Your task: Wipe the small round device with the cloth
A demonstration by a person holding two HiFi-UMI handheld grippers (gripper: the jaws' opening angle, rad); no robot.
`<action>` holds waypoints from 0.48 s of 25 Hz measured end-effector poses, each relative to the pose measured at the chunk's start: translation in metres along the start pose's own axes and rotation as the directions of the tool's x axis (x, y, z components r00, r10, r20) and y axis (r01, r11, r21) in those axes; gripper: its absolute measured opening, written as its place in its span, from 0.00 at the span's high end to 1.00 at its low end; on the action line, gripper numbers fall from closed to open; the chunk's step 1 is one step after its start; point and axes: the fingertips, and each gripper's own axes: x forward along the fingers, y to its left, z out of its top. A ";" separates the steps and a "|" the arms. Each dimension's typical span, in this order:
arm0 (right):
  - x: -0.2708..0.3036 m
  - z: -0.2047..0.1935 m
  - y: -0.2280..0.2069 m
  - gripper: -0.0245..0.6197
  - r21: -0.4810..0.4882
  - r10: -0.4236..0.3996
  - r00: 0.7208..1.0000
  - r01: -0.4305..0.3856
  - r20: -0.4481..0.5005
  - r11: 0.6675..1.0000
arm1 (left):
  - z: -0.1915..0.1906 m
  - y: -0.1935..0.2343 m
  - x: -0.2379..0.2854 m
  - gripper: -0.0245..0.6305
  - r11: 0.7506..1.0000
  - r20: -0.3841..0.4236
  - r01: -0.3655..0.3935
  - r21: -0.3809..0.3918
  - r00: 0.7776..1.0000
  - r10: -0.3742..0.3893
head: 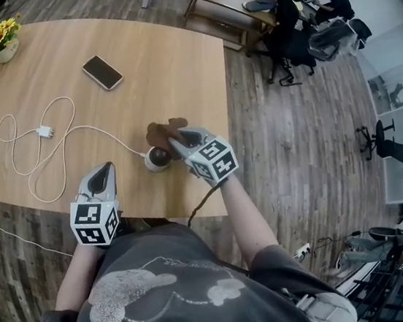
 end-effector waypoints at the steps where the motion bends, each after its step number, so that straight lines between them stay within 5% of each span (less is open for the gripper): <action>1: 0.004 -0.002 -0.003 0.85 0.012 0.010 1.000 -0.010 -0.003 1.000 | -0.002 -0.002 0.000 0.93 1.000 -0.005 -0.005 0.000 1.000 0.005; 12: 0.047 -0.045 -0.015 0.85 0.047 0.094 0.988 -0.088 -0.123 0.995 | -0.009 0.001 -0.001 0.93 0.997 -0.021 -0.081 -0.015 0.996 0.081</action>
